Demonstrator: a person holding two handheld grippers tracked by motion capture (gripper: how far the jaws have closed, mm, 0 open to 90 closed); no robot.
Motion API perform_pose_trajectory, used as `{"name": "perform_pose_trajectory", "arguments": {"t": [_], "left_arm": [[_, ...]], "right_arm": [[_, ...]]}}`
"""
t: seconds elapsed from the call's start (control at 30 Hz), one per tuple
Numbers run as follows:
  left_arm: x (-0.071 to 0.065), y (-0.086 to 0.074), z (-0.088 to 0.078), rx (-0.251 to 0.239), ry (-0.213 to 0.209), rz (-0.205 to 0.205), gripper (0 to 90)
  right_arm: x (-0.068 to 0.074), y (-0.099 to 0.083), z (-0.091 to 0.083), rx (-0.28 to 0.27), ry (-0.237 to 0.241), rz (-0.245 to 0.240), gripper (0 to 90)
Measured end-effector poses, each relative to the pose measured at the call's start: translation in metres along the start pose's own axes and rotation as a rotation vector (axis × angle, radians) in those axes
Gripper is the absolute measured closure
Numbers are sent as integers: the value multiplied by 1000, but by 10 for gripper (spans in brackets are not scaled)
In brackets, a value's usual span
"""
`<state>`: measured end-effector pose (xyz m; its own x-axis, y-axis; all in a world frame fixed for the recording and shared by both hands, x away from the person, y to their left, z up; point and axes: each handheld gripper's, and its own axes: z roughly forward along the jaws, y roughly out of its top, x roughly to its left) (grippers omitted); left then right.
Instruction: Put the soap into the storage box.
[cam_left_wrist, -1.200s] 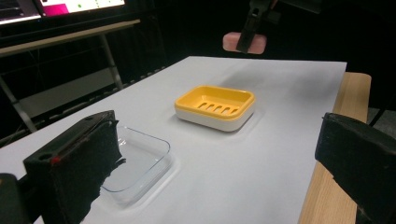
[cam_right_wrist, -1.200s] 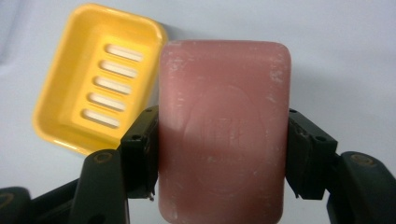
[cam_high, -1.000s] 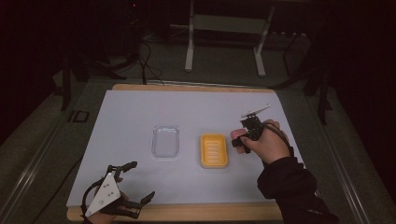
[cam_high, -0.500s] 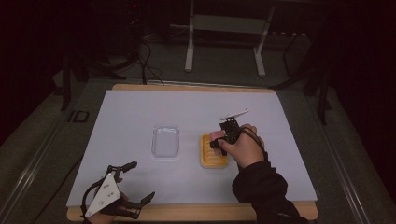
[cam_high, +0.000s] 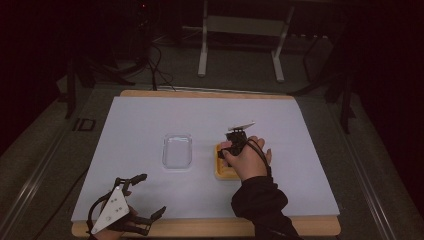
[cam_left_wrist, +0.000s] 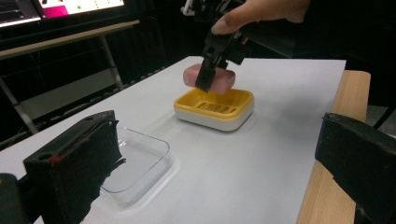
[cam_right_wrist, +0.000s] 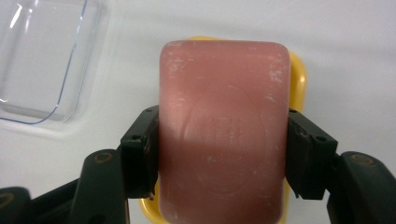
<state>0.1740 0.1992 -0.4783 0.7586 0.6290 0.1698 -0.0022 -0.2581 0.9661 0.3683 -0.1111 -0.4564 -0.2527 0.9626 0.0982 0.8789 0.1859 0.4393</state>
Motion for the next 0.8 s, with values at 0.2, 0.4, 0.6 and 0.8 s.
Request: {"name": "perform_pose_trajectory", "arguments": {"t": [0.2,0.4,0.6,0.8], "left_arm": [[0,0,0,-1,-1,1,6],[0,0,0,1,-3,4,6],[0,0,0,1,-2,3,6],[0,0,0,4,-4,4,6]], "right_arm": [[1,-2,15,39,6,25,379],[-2,-6,27,60,-2,37,379],[-3,-9,35,88,-7,54,379],[-3,-6,35,135,-4,53,376]]}}
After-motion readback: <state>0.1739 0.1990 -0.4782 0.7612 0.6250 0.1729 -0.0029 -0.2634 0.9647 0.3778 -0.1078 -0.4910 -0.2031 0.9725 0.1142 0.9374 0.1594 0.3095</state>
